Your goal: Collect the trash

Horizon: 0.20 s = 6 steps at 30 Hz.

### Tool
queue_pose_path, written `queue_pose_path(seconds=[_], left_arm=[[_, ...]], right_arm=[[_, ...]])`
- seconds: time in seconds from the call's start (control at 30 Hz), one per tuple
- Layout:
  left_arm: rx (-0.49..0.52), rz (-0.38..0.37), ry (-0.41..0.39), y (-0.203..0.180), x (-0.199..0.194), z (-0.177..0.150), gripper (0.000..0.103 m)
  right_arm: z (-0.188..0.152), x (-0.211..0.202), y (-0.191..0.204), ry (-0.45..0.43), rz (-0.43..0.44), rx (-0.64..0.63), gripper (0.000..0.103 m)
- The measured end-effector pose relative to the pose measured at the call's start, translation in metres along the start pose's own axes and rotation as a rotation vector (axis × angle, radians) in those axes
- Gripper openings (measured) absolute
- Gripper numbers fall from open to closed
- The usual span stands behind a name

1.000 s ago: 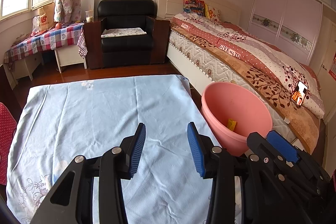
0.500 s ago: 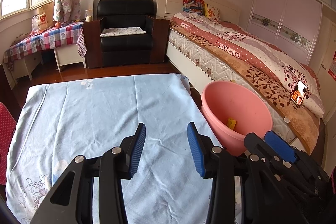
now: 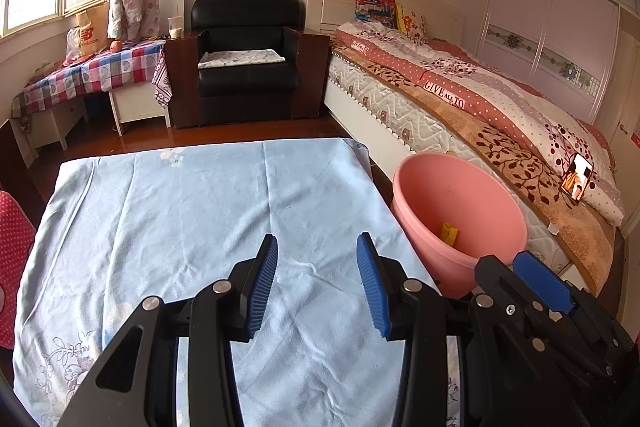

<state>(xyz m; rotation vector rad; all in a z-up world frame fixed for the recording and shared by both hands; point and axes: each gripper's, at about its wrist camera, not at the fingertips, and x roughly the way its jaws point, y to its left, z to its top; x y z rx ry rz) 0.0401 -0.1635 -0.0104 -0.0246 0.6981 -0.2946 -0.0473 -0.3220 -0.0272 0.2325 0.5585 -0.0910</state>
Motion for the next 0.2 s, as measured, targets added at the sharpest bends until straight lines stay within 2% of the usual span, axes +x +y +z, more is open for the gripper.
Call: queue_pose_path(seconds=[0.2], left_arm=[[0.008,0.003,0.005,-0.0012,0.0009,-0.0017,0.041]], right_arm=[[-0.0010,0.0008,-0.0003,0.004,0.002,0.003,0.046]])
